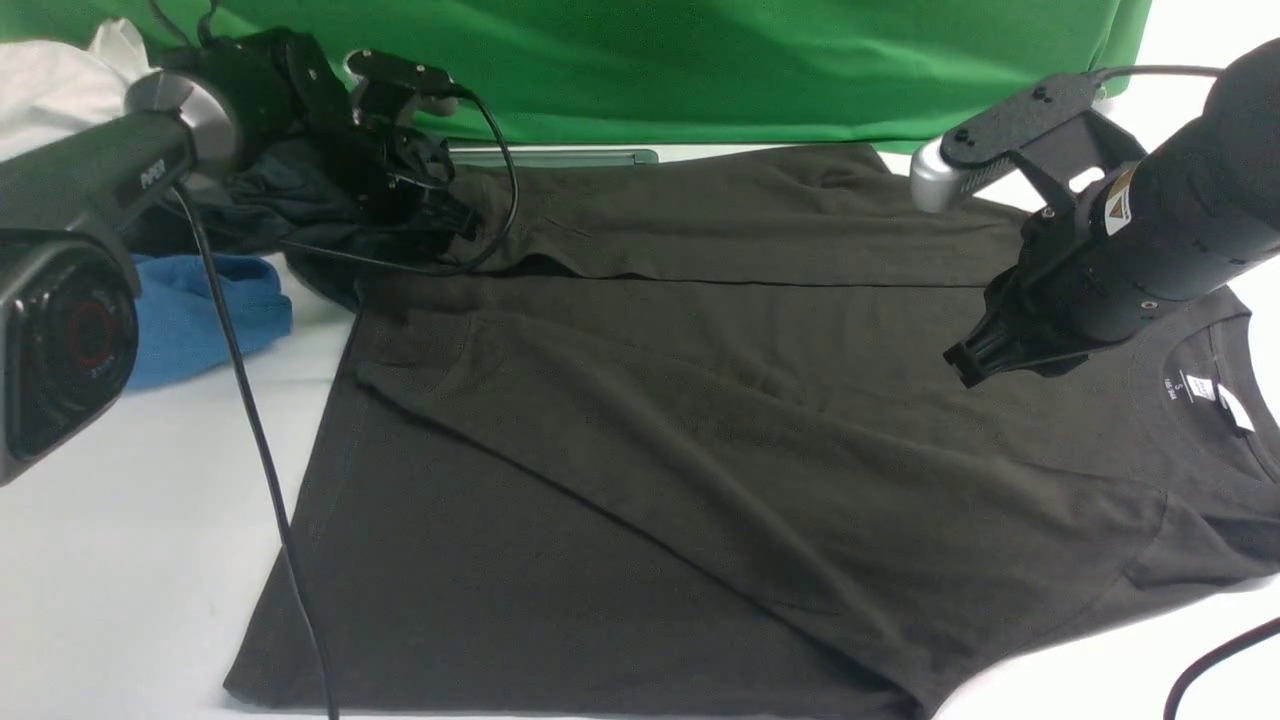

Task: Fold a long-sleeved shirt on a white desktop.
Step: 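Grab the top left corner of the dark shirt with the left gripper, then fold the left side of the dark shirt inward over its body with the left gripper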

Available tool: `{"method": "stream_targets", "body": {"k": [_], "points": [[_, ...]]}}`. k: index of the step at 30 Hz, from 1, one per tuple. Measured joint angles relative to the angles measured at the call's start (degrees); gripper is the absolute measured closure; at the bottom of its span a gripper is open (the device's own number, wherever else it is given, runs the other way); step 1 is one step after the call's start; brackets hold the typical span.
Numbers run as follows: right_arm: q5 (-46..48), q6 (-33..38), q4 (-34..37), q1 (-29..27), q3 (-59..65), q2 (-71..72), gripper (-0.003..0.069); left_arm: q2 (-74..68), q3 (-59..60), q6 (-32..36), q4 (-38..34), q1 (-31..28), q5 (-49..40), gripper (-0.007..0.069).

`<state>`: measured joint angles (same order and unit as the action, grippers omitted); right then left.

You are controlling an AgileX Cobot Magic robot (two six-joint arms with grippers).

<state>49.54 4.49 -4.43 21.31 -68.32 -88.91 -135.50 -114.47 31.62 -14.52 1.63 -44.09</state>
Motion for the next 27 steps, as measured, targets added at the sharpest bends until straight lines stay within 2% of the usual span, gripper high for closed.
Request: {"method": "stream_targets", "body": {"k": [9,21,23,27], "points": [[0.1,0.0,0.0,0.0,0.0,0.0,0.0481,5.5,0.0,-0.5,-0.8,0.1,-5.1,0.0574],[1.3,0.0,0.0,0.0,0.0,0.0,0.0473,13.5,0.0,-9.5,-0.1,0.1,-19.0,0.0574],[1.3,0.0,0.0,0.0,0.0,0.0,0.047,13.9,0.0,-11.1,-0.4,0.1,-23.8,0.0574],[1.5,0.0,0.0,0.0,0.0,0.0,0.0467,14.0,0.0,-12.9,0.8,0.1,-25.4,0.0574]]}}
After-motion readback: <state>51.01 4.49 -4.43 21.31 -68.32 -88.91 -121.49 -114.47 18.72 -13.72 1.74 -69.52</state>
